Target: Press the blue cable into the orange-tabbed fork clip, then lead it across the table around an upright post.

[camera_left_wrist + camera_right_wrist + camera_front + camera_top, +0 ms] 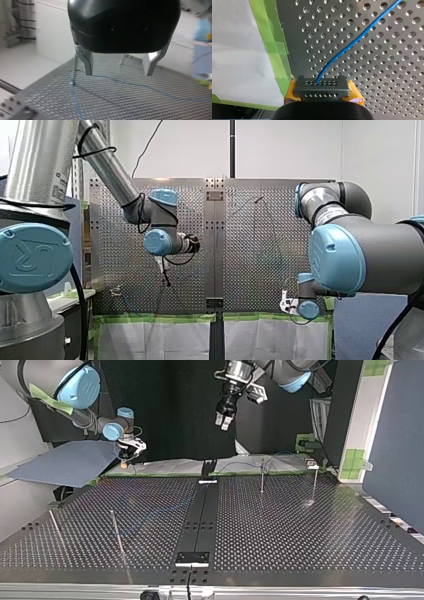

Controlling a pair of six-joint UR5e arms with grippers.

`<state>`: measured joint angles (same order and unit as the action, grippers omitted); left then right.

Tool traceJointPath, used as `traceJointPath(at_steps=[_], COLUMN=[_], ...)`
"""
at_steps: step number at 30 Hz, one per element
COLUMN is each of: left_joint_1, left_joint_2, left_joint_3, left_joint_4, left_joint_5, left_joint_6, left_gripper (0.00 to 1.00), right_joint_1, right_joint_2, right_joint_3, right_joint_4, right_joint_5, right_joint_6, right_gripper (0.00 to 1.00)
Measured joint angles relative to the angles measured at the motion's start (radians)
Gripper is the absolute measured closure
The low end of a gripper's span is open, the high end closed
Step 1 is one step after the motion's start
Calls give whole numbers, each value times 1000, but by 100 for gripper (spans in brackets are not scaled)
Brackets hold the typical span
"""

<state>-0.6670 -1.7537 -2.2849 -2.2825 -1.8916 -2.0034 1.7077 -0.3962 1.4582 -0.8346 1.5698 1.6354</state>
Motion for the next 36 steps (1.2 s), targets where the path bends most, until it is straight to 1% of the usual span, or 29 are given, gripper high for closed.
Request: traceJointPath(at_steps=[4,8,10,14,17,19,23,26,36], left_joint_1=[4,6,7,9,12,14,16,16,16], left_joint_2=[-44,-84,-101,-112,-113,-113,-113,-114,-114], left_joint_3=[-44,-76,-78,-68,-60,-55,-45,-41,-40], left_joint_4=[43,84,107,149,182,205,243,254,259], left_joint_5=[25,45,50,61,66,70,73,73,73], left_joint_6=[6,33,48,71,77,78,76,76,75], left_gripper=[2,2,2,2,2,2,2,2,2], right_joint_1=[2,3,3,4,5,5,8,9,10], right_joint_2=[0,0,0,1,1,1,1,1,1], right_joint_3=[0,0,0,0,0,0,0,0,0], right_joint_4=[0,0,1,0,-3,-4,-3,-2,-2], right_joint_5=[-7,-14,-12,-10,-9,-9,-13,-14,-14], right_joint_6=[0,2,8,26,29,27,7,-1,-4], right_gripper=[100,100,100,100,100,100,100,100,100])
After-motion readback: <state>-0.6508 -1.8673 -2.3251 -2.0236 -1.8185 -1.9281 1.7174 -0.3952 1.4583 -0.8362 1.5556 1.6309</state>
